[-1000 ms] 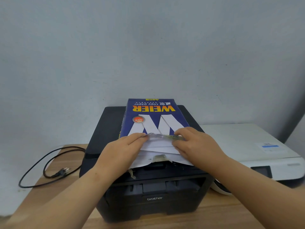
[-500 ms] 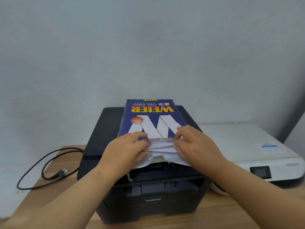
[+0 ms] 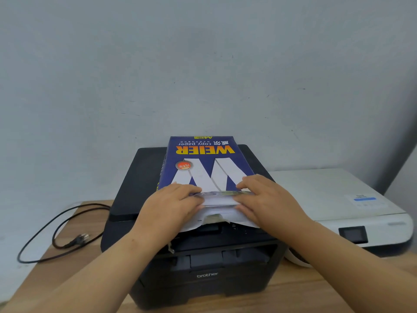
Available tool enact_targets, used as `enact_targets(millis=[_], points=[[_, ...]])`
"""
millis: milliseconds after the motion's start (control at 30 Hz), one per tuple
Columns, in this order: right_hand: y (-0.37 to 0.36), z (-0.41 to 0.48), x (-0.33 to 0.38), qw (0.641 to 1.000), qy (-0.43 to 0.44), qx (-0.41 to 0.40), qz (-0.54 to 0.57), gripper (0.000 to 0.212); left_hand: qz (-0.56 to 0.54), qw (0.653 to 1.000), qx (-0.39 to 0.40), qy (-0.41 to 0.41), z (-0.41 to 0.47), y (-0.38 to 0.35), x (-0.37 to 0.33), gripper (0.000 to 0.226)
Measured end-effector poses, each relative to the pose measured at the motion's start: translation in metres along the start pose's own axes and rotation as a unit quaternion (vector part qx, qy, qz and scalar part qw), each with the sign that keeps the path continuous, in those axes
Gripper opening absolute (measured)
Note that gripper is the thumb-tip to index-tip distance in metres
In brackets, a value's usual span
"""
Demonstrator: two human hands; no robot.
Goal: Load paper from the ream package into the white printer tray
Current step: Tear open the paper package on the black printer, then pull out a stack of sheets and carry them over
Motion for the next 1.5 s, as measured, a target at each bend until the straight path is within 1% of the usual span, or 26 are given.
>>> enact_targets(millis=[33,100,200,333,400,433,533,567,667,767,833,900,933,967,1000,1033,1067,1100,1133,1200,1233,1267,1300,1367,1433,1500], points=[[0.001,0.001,0.0,1.0,-0.006,-0.014,0.001,0.023,-0.006,1.0,0.006,0.008,0.001,-0.001,0.001,0.032],[0.002,0.003,0.004,0.999,0.001,-0.046,-0.014,0.008,-0.007,0.999,0.019,0.024,0.001,0.002,0.004,0.036],[0.001,0.005,0.012,0.998,-0.005,-0.059,-0.03,0.015,-0.02,0.999,0.035,0.031,-0.001,0.003,0.007,0.035],[0.005,-0.007,0.013,0.994,-0.054,-0.091,0.001,0.011,0.004,1.0,0.016,0.021,-0.009,0.01,0.011,0.021],[0.012,-0.014,0.017,0.992,-0.051,-0.112,0.008,0.004,0.005,1.0,0.006,0.026,-0.013,0.011,0.01,0.033],[0.017,-0.017,0.019,0.991,-0.049,-0.124,0.012,0.008,0.003,1.0,-0.001,0.027,-0.015,0.013,0.009,0.035],[0.029,-0.022,0.023,0.989,-0.035,-0.141,0.023,0.038,-0.003,1.0,-0.009,0.01,-0.018,0.02,-0.001,0.024],[0.03,-0.023,0.024,0.99,-0.02,-0.141,0.026,0.039,-0.01,1.0,-0.003,0.004,-0.02,0.021,-0.003,0.028],[0.028,-0.026,0.027,0.993,0.017,-0.112,0.028,0.022,-0.015,1.0,0.003,-0.002,-0.023,0.023,-0.008,0.035],[0.02,-0.031,0.027,0.996,0.019,-0.085,0.031,0.03,-0.046,0.999,0.009,0.012,-0.027,0.025,-0.01,0.037],[0.022,-0.035,0.028,0.994,0.007,-0.095,0.048,0.031,-0.057,0.998,0.015,0.015,-0.032,0.028,-0.013,0.027],[0.03,-0.041,0.031,0.992,-0.004,-0.113,0.063,0.032,-0.062,0.998,0.016,0.029,-0.043,0.034,-0.013,0.037],[0.035,-0.044,0.033,0.991,-0.008,-0.116,0.07,0.034,-0.096,0.994,0.0,0.061,-0.05,0.04,-0.011,0.043],[0.04,-0.047,0.035,0.99,-0.011,-0.12,0.077,0.037,-0.146,0.98,-0.033,0.129,-0.055,0.05,-0.009,0.044],[0.046,-0.051,0.036,0.989,-0.018,-0.123,0.084,0.04,-0.206,0.947,-0.073,0.237,-0.062,0.061,-0.004,0.037],[0.052,-0.054,0.037,0.988,-0.026,-0.128,0.088,0.04,-0.262,0.884,-0.126,0.366,-0.072,0.07,0.0,0.028],[0.059,-0.057,0.039,0.987,-0.034,-0.131,0.09,0.037,-0.308,0.79,-0.172,0.501,-0.087,0.073,0.004,0.021],[0.066,-0.061,0.041,0.986,-0.039,-0.136,0.092,0.033,-0.347,0.685,-0.181,0.615,-0.103,0.072,0.004,0.022],[0.073,-0.064,0.043,0.985,-0.042,-0.141,0.092,0.029,-0.399,0.583,-0.151,0.691,-0.117,0.065,0.001,0.027],[0.087,-0.07,0.049,0.985,-0.039,-0.145,0.086,0.028,-0.528,0.397,-0.012,0.75,-0.124,0.052,-0.02,0.043],[0.094,-0.073,0.053,0.985,-0.034,-0.146,0.084,0.028,-0.58,0.325,0.055,0.745,-0.122,0.053,-0.034,0.048],[0.099,-0.076,0.056,0.985,-0.029,-0.148,0.08,0.028,-0.614,0.279,0.094,0.732,-0.119,0.054,-0.045,0.047],[0.105,-0.079,0.058,0.986,-0.023,-0.148,0.078,0.028,-0.632,0.258,0.103,0.724,-0.113,0.055,-0.051,0.042],[0.116,-0.079,0.065,0.987,-0.016,-0.14,0.081,0.029,-0.646,0.258,0.106,0.71,-0.098,0.056,-0.057,0.033],[0.121,-0.078,0.069,0.989,-0.019,-0.116,0.086,0.03,-0.634,0.276,0.121,0.713,-0.091,0.054,-0.056,0.033],[0.126,-0.075,0.069,0.992,-0.029,-0.033,0.114,0.034,-0.61,0.309,0.141,0.716,-0.09,0.053,-0.056,0.035]])
Point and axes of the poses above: each hand's wrist, its own z-axis towards the middle knuckle, its own y-axis out of the back of the hand, x = y × z, the point moved 5 cm from there along z, towards the middle knuckle, and after that the axes turned 11 degrees about -x, right-handed, at the moved point
